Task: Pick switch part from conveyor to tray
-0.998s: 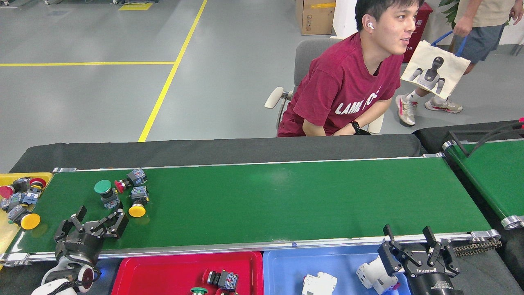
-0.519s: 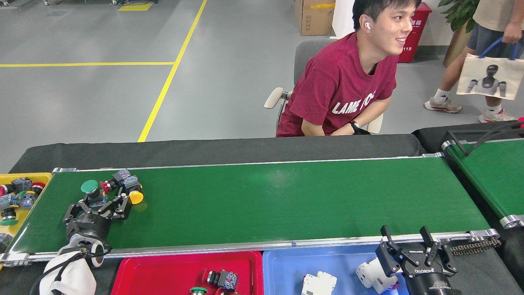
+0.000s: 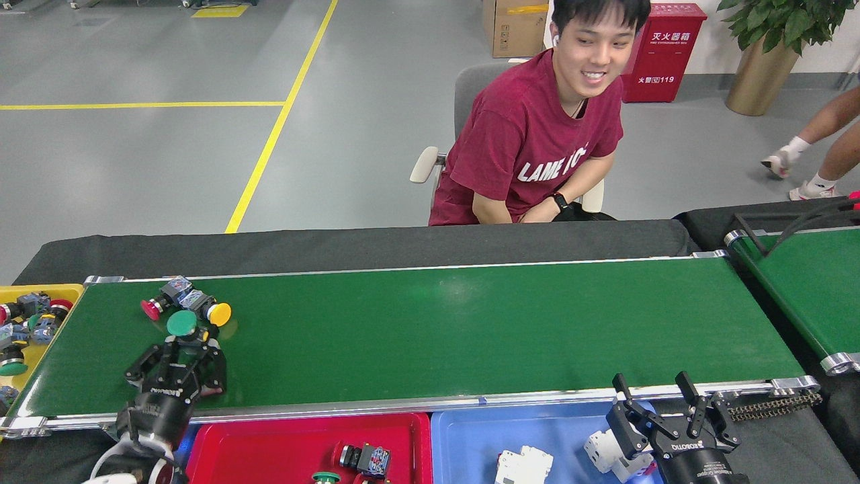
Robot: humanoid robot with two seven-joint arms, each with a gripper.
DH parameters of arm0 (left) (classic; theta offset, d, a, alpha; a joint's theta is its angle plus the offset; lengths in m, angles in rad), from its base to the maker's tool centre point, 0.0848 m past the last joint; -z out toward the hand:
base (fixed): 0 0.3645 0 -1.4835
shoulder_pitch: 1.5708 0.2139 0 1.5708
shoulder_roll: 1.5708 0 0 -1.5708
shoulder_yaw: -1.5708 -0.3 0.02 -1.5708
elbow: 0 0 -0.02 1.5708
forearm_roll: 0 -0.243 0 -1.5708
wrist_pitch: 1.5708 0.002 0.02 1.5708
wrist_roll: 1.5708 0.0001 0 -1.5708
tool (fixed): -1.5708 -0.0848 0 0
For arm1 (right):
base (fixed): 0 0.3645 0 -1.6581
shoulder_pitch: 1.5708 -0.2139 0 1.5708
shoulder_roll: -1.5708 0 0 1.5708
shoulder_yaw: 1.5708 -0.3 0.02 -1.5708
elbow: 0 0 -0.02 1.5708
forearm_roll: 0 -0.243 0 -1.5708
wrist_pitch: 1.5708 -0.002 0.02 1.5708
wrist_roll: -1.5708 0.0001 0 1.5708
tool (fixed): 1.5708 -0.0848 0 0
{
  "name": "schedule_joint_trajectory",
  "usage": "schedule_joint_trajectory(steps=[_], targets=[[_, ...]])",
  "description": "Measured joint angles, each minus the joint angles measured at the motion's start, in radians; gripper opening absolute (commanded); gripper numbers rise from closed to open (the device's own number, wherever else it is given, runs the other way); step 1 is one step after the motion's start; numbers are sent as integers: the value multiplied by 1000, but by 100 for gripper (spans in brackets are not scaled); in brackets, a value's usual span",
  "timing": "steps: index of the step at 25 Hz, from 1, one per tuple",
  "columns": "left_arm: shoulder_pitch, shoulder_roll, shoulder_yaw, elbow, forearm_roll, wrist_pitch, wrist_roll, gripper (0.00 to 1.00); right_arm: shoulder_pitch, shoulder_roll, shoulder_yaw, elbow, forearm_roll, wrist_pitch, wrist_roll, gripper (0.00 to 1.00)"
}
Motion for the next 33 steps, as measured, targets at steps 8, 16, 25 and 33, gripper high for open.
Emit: schedule_joint_trajectory(steps=[8, 16, 25, 33], targets=[[312, -69, -4, -317, 25, -235, -96, 100, 7, 0, 0, 0, 0, -2, 0, 99], [311, -111, 36, -320, 26, -95, -107, 100, 21, -1, 0, 0, 0, -8, 0, 99], [304, -131, 181, -296, 33, 224, -161, 100, 22, -1, 0, 0, 0, -37, 1, 99], [-8, -91, 188, -94, 33, 237, -332, 100, 1, 0, 0, -2, 1, -31, 6, 99]])
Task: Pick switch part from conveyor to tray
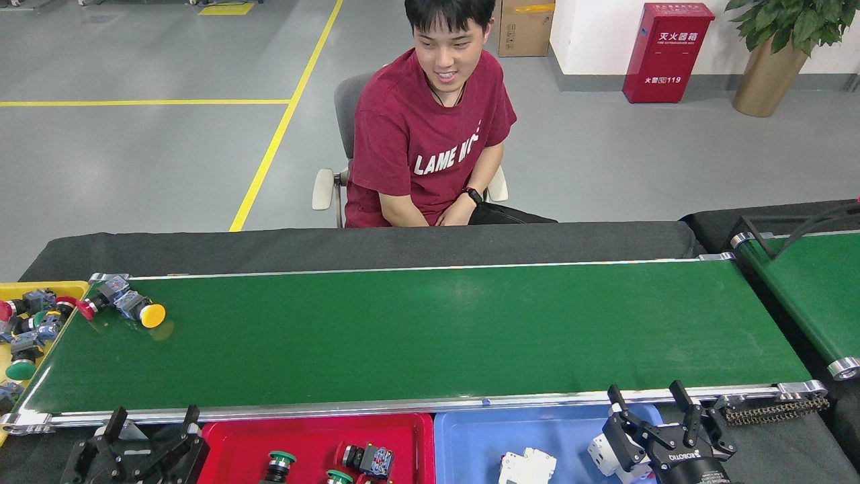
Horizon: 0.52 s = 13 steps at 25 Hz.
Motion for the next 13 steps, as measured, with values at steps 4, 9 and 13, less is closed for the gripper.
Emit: schedule_joint_trajectory(steps=[4, 9, 13], targets=[[-45, 40, 1, 42, 0, 4, -38, 100, -1, 1, 0, 0, 26, 57, 1, 99], [104, 40, 4, -90, 20, -44, -49, 100, -12, 1, 0, -1, 44, 83, 2, 99], [276, 40, 18, -169, 77, -84, 60, 100, -12, 4, 0, -1, 44, 85, 2, 99]])
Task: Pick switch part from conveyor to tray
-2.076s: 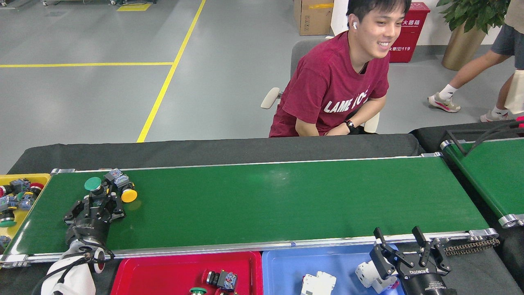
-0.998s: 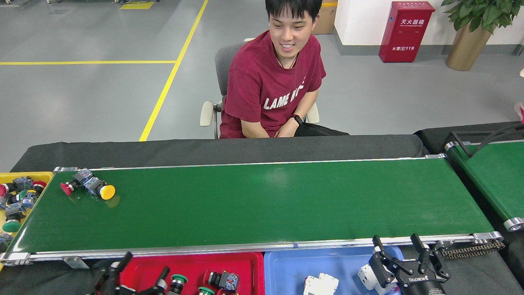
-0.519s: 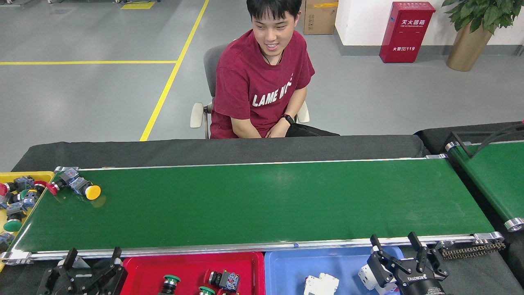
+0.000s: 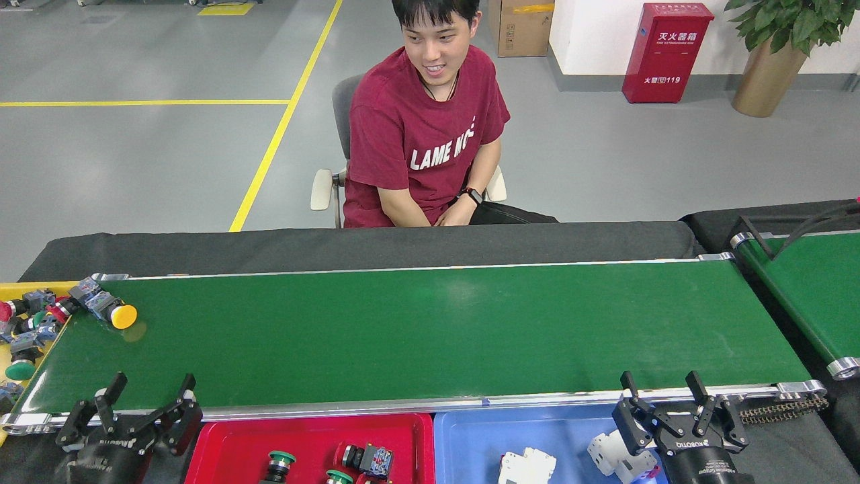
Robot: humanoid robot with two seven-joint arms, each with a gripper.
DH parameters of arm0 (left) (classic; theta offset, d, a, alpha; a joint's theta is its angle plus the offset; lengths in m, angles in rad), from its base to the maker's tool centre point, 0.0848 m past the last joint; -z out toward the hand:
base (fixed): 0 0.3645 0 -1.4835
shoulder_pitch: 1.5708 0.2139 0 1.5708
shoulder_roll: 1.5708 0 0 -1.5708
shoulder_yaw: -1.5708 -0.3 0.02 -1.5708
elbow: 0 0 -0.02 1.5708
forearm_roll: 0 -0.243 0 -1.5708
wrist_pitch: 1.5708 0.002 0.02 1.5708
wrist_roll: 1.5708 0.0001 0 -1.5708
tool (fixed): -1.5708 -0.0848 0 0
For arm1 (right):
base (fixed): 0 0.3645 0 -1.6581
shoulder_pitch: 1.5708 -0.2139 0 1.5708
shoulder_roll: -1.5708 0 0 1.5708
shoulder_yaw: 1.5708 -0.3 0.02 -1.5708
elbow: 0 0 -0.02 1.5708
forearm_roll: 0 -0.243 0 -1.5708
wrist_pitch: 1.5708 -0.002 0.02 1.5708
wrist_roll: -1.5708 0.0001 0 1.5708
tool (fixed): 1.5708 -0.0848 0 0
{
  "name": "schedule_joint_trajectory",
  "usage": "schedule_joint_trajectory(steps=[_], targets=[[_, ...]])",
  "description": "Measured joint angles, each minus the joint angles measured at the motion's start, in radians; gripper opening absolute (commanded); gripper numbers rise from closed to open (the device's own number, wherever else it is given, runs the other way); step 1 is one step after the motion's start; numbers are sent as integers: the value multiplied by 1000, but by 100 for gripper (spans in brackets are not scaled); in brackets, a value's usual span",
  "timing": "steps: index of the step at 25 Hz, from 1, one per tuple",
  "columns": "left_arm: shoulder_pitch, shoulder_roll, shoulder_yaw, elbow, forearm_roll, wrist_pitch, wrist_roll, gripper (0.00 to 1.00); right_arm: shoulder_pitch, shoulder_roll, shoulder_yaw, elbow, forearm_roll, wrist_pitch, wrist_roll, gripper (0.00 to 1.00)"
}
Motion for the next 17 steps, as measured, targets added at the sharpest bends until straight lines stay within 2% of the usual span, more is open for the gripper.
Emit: schedule_joint_trajectory(steps=[3, 6, 13, 17], targets=[[47, 0, 2, 0, 3, -7, 133, 100, 0, 5, 0, 0, -4, 2, -2, 99], [52, 0, 2, 0, 3, -9, 180, 100, 0, 32, 0, -1, -4, 4, -2, 99], [55, 0, -5, 0, 3, -12, 199, 100, 0, 37, 0, -27, -5, 4, -3, 99], [55, 0, -5, 0, 3, -12, 160, 100, 0, 37, 0, -33, -5, 4, -5, 99]])
